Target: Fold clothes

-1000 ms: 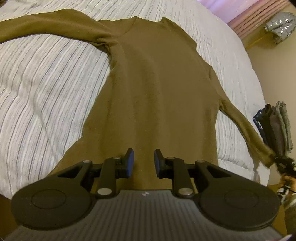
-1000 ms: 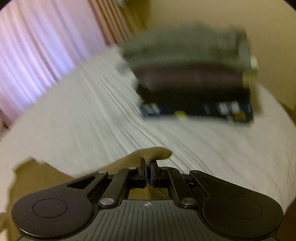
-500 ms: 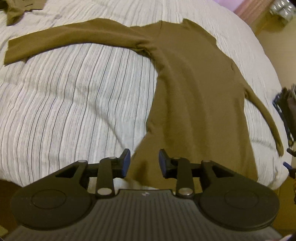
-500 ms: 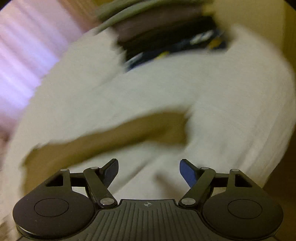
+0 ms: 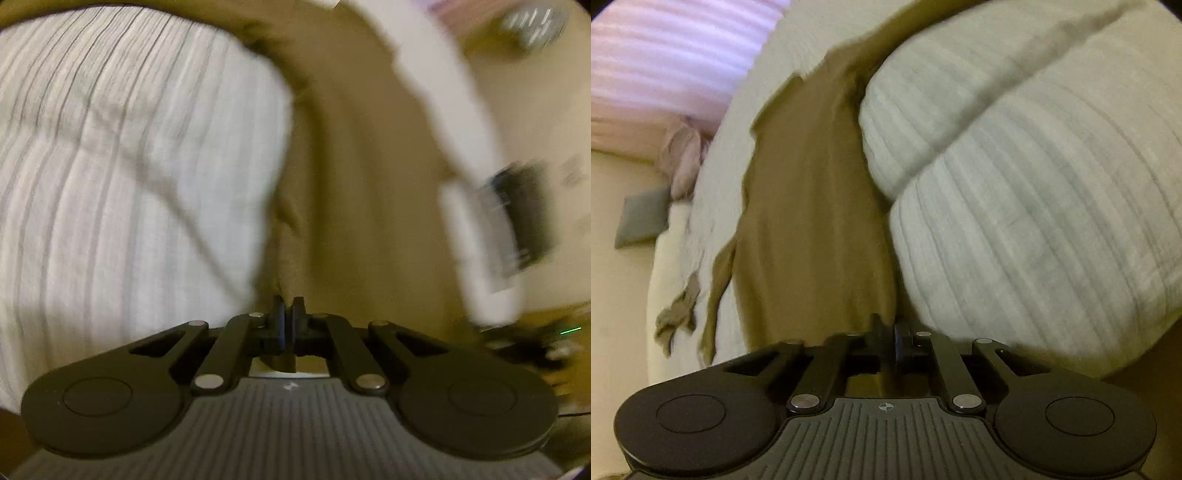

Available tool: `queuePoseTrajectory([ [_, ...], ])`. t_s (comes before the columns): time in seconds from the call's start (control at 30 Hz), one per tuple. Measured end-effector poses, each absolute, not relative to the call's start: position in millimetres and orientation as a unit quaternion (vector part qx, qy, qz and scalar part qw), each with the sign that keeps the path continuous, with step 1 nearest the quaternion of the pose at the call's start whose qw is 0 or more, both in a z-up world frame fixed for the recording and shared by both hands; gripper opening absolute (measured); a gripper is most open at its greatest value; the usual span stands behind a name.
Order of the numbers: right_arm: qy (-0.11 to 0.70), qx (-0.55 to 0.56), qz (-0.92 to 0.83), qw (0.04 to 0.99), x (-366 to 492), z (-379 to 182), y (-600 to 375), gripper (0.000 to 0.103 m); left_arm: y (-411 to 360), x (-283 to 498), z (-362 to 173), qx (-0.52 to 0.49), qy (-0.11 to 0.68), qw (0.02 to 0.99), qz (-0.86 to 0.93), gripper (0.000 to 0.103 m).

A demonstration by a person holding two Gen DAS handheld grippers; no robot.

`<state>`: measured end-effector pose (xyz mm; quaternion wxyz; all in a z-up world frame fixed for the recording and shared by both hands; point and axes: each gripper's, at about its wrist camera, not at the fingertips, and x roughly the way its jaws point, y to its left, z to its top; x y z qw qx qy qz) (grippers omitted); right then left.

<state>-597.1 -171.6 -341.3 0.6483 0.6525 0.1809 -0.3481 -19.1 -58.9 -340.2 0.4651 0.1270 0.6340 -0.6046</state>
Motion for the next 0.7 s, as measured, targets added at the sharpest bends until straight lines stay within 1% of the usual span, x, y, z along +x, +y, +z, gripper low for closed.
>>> queuePoseTrajectory([
  [0.07, 0.177, 0.658, -0.322, 0.658, -602, -320, -173, 0.002, -41, -3, -322, 0.072, 0.644, 0.448, -0.616, 0.0],
  [0.13, 0.189, 0.644, -0.329, 0.664, -611, -300, -174, 0.002, -26, 10, -316, 0.066, 0.646, 0.46, -0.606, 0.0],
  [0.17, 0.2, 0.636, -0.335, 0.665, -613, -296, -175, 0.002, -22, 14, -323, 0.084, 0.648, 0.473, -0.591, 0.0],
  [0.27, 0.266, 0.603, -0.372, 0.653, -605, -313, -174, 0.003, -16, 16, -362, 0.128, 0.667, 0.497, -0.541, 0.001],
  [0.33, 0.305, 0.583, -0.393, 0.642, -599, -326, -172, 0.003, -18, 6, -382, 0.16, 0.662, 0.505, -0.529, 0.001],
  [0.37, 0.315, 0.584, -0.395, 0.635, -596, -334, -169, 0.003, -20, 0, -386, 0.173, 0.655, 0.508, -0.532, 0.001],
  [0.43, 0.308, 0.59, -0.401, 0.63, -598, -338, -163, 0.003, -21, -6, -385, 0.182, 0.643, 0.516, -0.536, 0.003],
  [0.47, 0.301, 0.592, -0.405, 0.628, -602, -338, -161, 0.006, -21, -8, -383, 0.187, 0.637, 0.517, -0.54, 0.005],
  [0.5, 0.294, 0.594, -0.409, 0.626, -606, -337, -158, 0.032, -20, -9, -382, 0.193, 0.634, 0.517, -0.542, 0.006],
  [0.57, 0.309, 0.591, -0.423, 0.614, -609, -338, -154, 0.067, -17, -12, -383, 0.21, 0.631, 0.515, -0.54, 0.009],
  [0.63, 0.343, 0.581, -0.44, 0.592, -611, -340, -152, 0.067, -14, -13, -382, 0.227, 0.632, 0.515, -0.533, 0.012],
  [0.7, 0.393, 0.565, -0.468, 0.555, -616, -341, -153, 0.067, -11, -10, -372, 0.236, 0.62, 0.526, -0.531, 0.012],
])
